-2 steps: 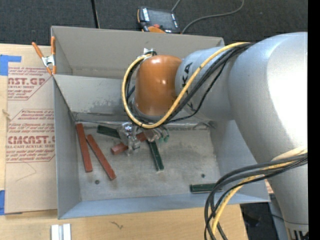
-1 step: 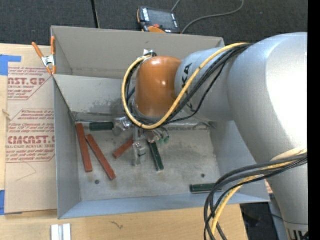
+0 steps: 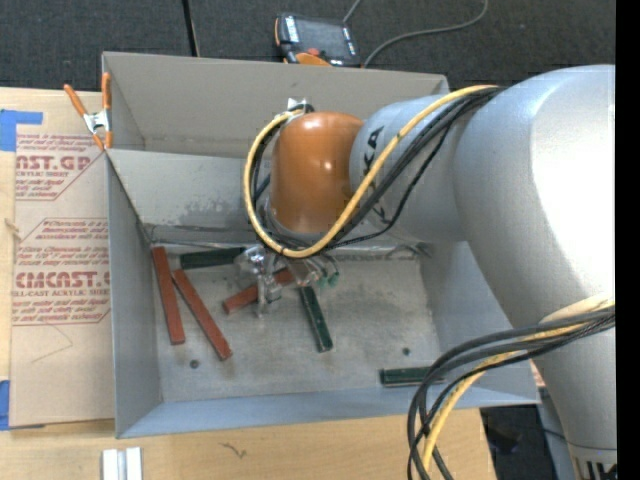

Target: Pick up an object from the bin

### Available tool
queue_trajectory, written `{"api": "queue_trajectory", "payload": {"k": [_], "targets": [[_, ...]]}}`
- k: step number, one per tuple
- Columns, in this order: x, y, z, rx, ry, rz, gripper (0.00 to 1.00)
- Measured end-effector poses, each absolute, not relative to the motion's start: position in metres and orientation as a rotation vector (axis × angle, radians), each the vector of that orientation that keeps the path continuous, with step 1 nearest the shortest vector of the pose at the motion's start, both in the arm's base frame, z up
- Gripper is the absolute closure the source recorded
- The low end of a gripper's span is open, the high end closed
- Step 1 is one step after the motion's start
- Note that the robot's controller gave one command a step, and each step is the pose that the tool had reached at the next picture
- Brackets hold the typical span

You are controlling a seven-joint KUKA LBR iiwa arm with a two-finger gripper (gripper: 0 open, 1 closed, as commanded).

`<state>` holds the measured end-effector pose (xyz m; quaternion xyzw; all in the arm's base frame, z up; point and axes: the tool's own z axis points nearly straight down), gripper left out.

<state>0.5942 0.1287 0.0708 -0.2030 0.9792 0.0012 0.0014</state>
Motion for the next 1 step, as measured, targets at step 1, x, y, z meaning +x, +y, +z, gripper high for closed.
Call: {"api": "queue_trajectory", "payload": {"k": [1], "targets": [[0.5676, 0.139, 0.212, -0.79, 3.03, 0.001, 1.0]]}}
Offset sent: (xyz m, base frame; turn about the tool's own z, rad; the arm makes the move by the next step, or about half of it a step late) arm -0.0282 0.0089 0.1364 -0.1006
